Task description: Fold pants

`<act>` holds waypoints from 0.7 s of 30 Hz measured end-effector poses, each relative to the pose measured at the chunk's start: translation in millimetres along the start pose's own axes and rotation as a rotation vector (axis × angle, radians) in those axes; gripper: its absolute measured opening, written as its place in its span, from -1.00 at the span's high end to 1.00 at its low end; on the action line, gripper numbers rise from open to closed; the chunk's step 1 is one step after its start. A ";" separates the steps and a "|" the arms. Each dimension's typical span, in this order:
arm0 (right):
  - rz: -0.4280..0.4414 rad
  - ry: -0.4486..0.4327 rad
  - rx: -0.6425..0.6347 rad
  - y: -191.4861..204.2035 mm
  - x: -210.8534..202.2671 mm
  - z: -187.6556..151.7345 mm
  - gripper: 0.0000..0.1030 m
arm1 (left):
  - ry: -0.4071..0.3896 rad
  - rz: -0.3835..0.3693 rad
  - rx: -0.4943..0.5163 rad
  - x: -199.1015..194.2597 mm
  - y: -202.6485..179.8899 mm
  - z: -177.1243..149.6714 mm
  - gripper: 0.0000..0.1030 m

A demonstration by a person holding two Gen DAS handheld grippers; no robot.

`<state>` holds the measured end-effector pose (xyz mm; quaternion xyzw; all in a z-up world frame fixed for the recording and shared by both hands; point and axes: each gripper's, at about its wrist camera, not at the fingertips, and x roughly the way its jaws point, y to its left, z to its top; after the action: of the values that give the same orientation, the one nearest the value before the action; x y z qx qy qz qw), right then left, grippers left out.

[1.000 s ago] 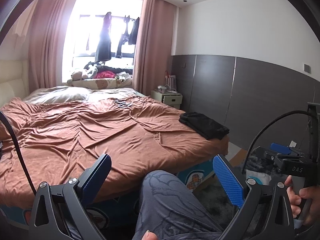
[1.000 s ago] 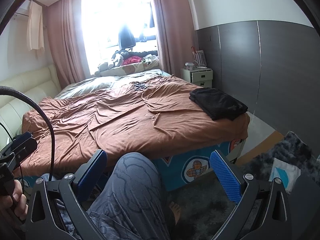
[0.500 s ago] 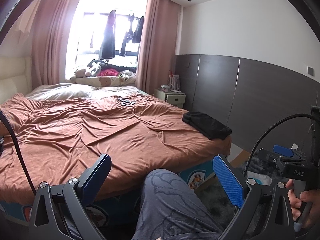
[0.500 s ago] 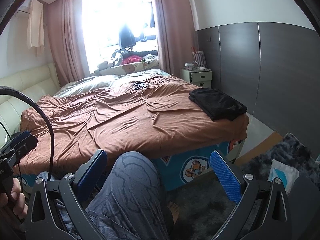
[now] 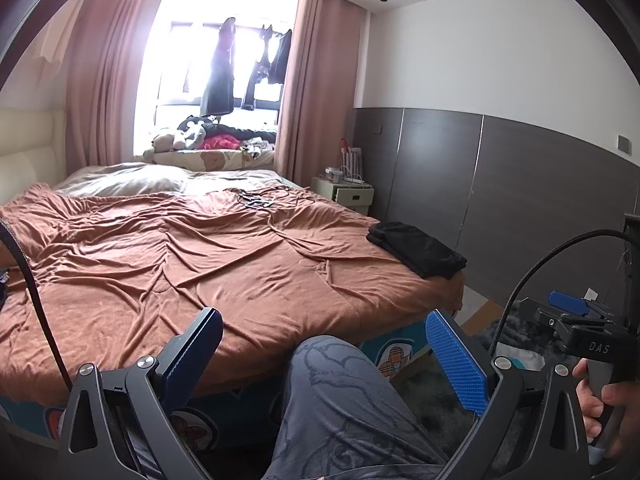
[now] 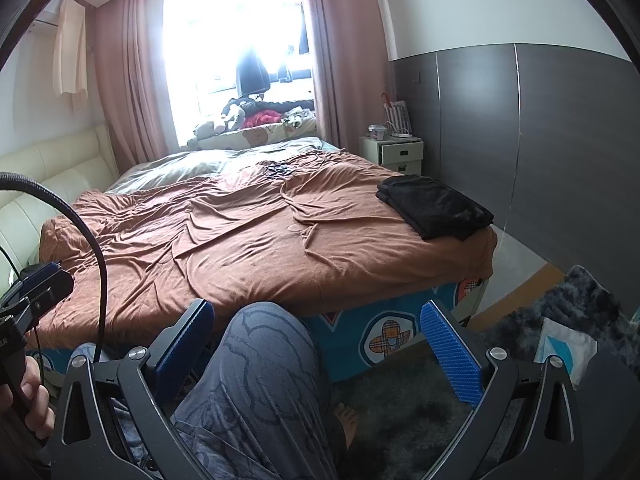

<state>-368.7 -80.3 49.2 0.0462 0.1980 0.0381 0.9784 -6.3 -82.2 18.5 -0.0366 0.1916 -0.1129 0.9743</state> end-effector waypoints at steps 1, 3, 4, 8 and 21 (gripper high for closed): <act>0.001 0.000 0.000 -0.2 -0.2 0.1 -1.00 | 0.000 -0.001 0.000 -0.2 0.2 0.1 -0.99; -0.002 -0.001 -0.002 0.0 0.0 0.1 -1.00 | 0.000 0.003 0.001 -0.6 0.3 0.0 -0.99; -0.004 0.000 -0.004 -0.1 0.2 0.1 -1.00 | 0.000 0.003 -0.001 -0.6 0.5 0.2 -0.99; -0.006 -0.001 -0.008 -0.6 1.1 -0.2 -1.00 | 0.003 0.002 -0.002 0.1 1.5 1.0 -0.99; -0.004 0.002 -0.013 -3.5 1.2 0.9 -1.00 | 0.007 0.000 -0.007 1.1 5.5 0.4 -0.99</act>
<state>-367.0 -83.8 49.2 0.0395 0.1988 0.0376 0.9785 -4.1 -77.1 17.9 -0.0394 0.1956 -0.1122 0.9734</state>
